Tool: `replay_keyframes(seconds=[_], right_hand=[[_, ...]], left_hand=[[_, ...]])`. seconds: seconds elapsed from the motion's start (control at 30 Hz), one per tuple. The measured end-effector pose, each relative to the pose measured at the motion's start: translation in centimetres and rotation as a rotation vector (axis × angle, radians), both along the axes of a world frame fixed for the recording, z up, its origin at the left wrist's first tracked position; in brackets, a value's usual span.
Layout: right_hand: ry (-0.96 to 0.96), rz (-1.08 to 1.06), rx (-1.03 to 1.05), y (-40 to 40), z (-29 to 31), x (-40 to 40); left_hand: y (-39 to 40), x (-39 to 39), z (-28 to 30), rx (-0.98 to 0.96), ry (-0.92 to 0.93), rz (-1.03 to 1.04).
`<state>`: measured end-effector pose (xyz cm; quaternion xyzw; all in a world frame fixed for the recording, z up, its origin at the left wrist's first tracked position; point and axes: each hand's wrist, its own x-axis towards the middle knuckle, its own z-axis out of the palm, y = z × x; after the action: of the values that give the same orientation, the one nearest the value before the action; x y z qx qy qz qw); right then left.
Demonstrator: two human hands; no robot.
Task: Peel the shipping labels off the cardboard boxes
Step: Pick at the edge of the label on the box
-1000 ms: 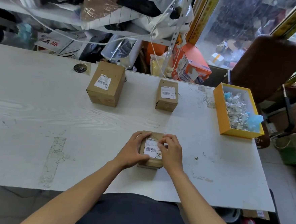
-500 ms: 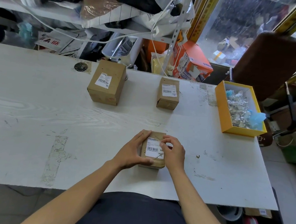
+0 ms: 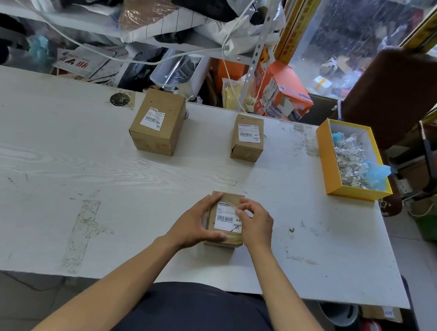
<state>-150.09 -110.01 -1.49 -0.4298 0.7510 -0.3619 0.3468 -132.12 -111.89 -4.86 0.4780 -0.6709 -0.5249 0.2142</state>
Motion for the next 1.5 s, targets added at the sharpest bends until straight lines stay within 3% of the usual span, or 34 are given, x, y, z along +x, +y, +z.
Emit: replay_keyframes(seconds=[1.5], right_hand=[[-0.019,-0.023,0.013,0.49,0.41,0.25]], left_hand=[[0.08,0.13,0.17,0.018,-0.038,-0.013]])
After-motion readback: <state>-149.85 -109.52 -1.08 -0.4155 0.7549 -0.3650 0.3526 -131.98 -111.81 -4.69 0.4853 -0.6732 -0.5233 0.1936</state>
